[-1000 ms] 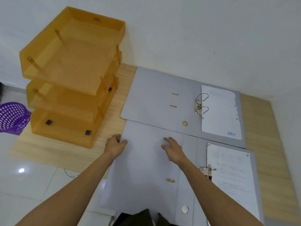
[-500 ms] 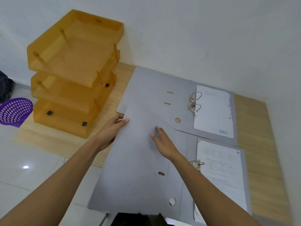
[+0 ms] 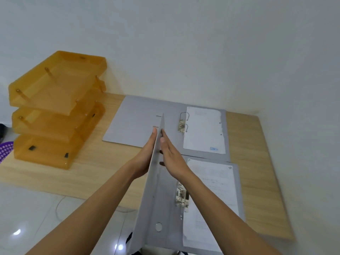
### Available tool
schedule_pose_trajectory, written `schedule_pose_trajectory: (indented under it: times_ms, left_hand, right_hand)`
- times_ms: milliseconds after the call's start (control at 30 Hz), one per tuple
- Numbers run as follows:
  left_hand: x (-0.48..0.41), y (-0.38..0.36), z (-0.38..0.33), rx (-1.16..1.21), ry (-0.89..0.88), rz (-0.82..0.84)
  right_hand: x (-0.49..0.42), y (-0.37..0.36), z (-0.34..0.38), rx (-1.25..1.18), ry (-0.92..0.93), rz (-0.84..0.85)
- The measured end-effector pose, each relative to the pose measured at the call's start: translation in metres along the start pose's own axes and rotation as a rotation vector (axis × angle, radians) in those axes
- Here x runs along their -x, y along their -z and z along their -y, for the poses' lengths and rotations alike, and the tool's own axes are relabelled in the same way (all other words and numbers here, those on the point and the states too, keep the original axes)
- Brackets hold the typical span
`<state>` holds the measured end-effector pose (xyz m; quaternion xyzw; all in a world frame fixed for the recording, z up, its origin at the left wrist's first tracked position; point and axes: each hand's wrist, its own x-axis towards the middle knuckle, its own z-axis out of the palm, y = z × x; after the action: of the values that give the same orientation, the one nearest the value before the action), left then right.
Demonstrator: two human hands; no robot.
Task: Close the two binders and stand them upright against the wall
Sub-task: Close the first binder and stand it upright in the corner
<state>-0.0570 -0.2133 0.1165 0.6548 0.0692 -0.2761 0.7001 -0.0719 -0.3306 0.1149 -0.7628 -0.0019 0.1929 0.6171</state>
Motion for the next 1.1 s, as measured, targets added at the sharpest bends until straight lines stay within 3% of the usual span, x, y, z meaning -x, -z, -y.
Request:
schedule_pose_trajectory:
  times_ms: [300, 533, 733, 833, 933, 1100]
  left_hand:
    - [-0.038, -0.081, 0.042, -0.410, -0.046, 0.009]
    - [-0.049, -0.080, 0.102, -0.730, 0.018, -0.082]
    - [-0.036, -0.075, 0.124, -0.659, 0.049, -0.154]
    - [-0.032, -0.077, 0.133, -0.541, 0.130, -0.239]
    - [-0.031, -0.079, 0.141, -0.548, 0.247, -0.222]
    - [-0.030, -0.082, 0.139, -0.550, 0.269, -0.218]
  right_hand:
    - [0.046, 0.088, -0.030, -0.109, -0.052, -0.221]
    - [0.066, 0.144, -0.065, 0.110, -0.129, -0.459]
    - [0.080, 0.182, -0.118, 0.174, -0.259, -0.619]
    - [0.086, 0.195, -0.146, 0.200, -0.377, -0.645]
    - [0.089, 0.203, -0.170, 0.195, -0.477, -0.663]
    - [0.085, 0.197, -0.195, 0.200, -0.521, -0.630]
